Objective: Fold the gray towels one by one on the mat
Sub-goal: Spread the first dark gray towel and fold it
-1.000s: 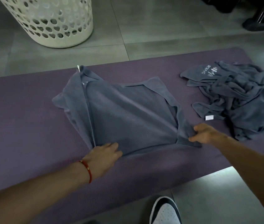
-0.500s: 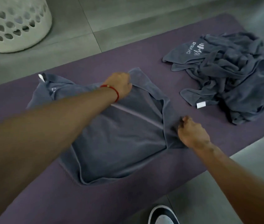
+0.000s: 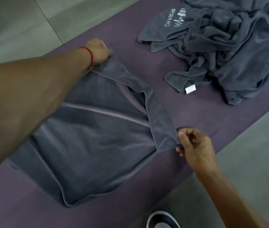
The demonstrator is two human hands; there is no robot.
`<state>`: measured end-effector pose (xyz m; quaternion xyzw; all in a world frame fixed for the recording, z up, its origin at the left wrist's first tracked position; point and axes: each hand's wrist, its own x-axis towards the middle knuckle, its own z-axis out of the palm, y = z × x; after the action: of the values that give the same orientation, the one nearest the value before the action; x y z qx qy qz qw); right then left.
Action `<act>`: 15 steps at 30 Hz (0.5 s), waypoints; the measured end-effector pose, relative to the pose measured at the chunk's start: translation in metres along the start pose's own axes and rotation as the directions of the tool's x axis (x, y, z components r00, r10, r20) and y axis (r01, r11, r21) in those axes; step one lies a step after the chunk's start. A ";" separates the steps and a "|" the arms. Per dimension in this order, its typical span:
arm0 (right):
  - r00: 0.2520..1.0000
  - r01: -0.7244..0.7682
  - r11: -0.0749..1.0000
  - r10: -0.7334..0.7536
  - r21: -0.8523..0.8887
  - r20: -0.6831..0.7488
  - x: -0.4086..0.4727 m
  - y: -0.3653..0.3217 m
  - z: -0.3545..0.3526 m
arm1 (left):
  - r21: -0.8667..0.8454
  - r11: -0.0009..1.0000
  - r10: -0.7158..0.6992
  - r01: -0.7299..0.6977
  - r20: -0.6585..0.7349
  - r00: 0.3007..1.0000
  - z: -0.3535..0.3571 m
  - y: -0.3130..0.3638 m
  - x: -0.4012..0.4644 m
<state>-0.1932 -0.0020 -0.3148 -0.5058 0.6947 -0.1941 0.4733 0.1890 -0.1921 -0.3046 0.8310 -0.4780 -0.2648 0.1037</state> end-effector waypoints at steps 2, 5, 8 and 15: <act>0.998 0.042 0.978 -0.033 0.206 -0.047 -0.005 -0.002 -0.010 | -0.165 0.985 0.040 -0.053 -0.082 0.996 -0.017 -0.002 0.007; 0.992 0.098 0.990 -0.089 0.103 -0.087 0.000 0.007 -0.011 | -0.191 0.975 0.089 -0.118 -0.152 0.984 -0.028 -0.006 0.012; 0.996 0.070 0.994 -0.064 0.086 -0.069 0.008 0.007 -0.004 | -0.137 0.986 0.075 -0.096 -0.153 0.985 -0.009 -0.009 0.019; 0.978 0.096 0.995 -0.096 -0.006 -0.183 0.013 0.011 -0.014 | -0.141 0.979 0.115 -0.147 -0.216 0.970 0.007 -0.005 0.026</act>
<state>-0.2112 -0.0118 -0.3225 -0.5180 0.7097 -0.2635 0.3982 0.1991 -0.2114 -0.3218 0.8099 -0.4965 -0.2060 0.2349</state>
